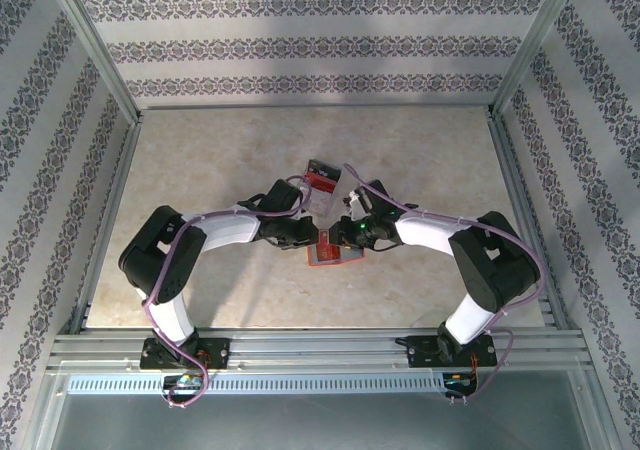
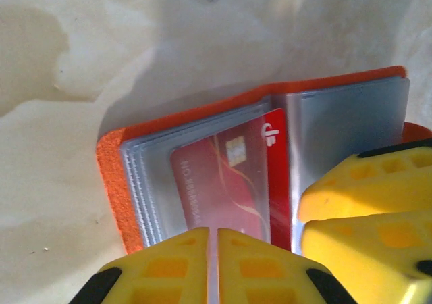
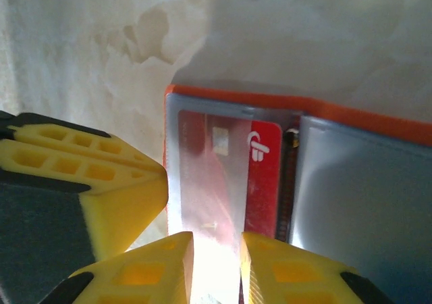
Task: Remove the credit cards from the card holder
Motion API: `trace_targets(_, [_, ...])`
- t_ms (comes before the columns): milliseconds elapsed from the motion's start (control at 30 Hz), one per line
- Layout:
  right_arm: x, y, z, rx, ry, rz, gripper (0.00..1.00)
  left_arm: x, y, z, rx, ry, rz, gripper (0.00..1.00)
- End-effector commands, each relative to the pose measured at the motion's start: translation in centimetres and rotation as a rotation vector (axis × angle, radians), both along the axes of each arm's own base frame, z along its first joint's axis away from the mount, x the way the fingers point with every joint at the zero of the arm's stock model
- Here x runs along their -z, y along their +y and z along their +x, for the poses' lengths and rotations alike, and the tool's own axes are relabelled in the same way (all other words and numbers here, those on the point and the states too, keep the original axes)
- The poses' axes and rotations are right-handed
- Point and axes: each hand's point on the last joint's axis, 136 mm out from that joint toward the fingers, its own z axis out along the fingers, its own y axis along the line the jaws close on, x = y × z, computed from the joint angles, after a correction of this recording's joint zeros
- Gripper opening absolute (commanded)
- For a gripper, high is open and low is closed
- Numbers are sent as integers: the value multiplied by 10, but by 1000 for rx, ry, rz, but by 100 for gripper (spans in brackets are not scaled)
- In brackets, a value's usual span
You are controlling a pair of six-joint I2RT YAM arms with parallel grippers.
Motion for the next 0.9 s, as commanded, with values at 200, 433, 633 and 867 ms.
trace_targets(200, [10,-10,3,0,11,10,26,7,3,6,-8,-10,16,10])
trace_targets(433, [17,-9,-1,-28,32,25,26,15,5,3,-10,8,29,10])
trace_targets(633, [25,-18,-5,-27,45,30,27,23,9,-1,-9,19,47,9])
trace_targets(867, [22,-13,-9,-61,46,97,27,30,12,-4,-12,33,53,8])
